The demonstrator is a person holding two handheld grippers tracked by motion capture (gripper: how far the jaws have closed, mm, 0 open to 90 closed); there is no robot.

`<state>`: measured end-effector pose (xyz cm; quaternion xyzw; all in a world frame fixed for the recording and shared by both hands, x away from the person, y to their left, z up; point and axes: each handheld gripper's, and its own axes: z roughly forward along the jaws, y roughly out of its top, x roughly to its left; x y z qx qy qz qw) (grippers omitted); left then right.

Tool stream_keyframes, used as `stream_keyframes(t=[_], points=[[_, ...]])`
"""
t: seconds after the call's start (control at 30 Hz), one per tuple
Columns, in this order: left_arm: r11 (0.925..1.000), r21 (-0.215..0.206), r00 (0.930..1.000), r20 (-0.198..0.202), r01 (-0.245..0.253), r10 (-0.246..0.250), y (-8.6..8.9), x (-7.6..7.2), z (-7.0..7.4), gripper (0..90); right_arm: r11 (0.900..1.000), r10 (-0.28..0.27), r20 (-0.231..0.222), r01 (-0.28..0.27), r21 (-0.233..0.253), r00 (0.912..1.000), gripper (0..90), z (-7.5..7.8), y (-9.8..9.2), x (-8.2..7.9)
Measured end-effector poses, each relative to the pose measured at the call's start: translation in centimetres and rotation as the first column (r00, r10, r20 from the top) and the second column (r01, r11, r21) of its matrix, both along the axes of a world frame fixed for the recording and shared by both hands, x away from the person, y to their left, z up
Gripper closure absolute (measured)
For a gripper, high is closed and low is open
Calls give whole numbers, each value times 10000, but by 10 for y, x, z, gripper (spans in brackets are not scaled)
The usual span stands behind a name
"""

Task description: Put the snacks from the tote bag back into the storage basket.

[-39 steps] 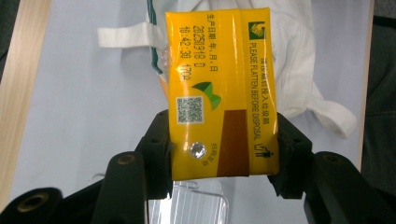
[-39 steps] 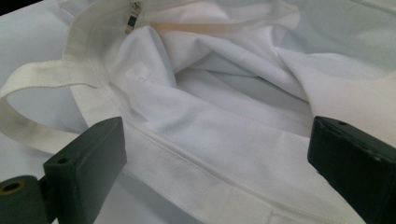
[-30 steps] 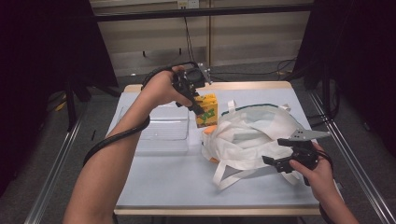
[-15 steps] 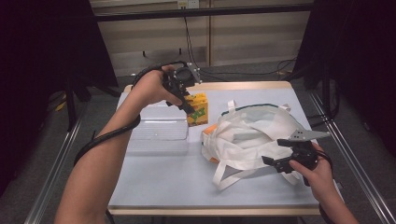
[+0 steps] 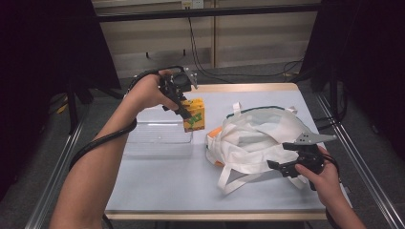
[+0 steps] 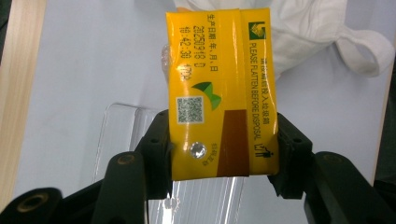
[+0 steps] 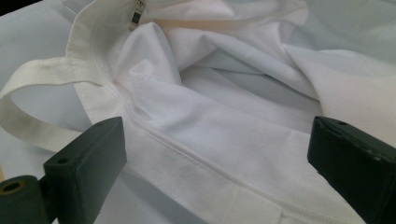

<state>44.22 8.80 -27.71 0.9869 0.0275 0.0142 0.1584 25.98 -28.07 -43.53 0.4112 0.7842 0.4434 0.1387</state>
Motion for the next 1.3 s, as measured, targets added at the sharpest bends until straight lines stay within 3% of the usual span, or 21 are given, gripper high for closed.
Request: stream_keyframes(t=[0.43, 0.53, 0.57, 0.6, 1.0, 1.03, 1.07, 1.1, 1.17, 1.27, 1.3], points=[[9997, 252, 10000, 23, 35, -36, 15, 3, -8, 503, 10000, -1, -8, 1, 7, 10000, 44, 0, 0, 0], [9996, 241, 9996, 225, -154, 149, 19, 3, -10, 503, 10000, -4, -24, 5, 13, 10000, 44, 0, 0, 0], [9992, 387, 9999, 117, -92, 88, 19, 4, -10, 503, 10000, -3, -17, 3, -3, 10000, 44, 0, 0, 0], [9996, 177, 9997, 69, -216, 215, 21, 3, -12, 503, 10000, -6, -13, 6, 4, 10000, 45, 0, 0, 0], [9987, 401, 9994, 91, -329, 326, 33, 6, -15, 503, 10000, -16, -9, 17, 40, 10000, 45, 0, 0, 0], [9987, 278, 9991, 10, -430, 430, 35, 6, -17, 503, 10000, -12, 2, 12, 28, 10000, 45, 0, 0, 0], [9984, 432, 9993, 54, -364, 362, 36, 7, -16, 503, 10000, 5, 3, -5, 21, 10000, 45, 0, 0, 0], [9984, 280, 9988, 60, -483, 482, 37, 6, -18, 502, 10000, 7, 0, -7, 19, 10000, 45, 0, 0, 0], [9982, 457, 9992, 67, -395, 393, 39, 7, -19, 503, 10000, 3, -9, -3, 41, 10000, 45, 0, 0, 0], [9984, 297, 9988, -27, -478, 479, 42, 6, -21, 503, 10000, 29, -10, -29, 62, 10000, 45, 0, 1, 0], [9982, 466, 9992, 32, -387, 386, 42, 7, -21, 503, 10000, 26, -29, -26, 82, 10000, 45, 0, 0, 0]])
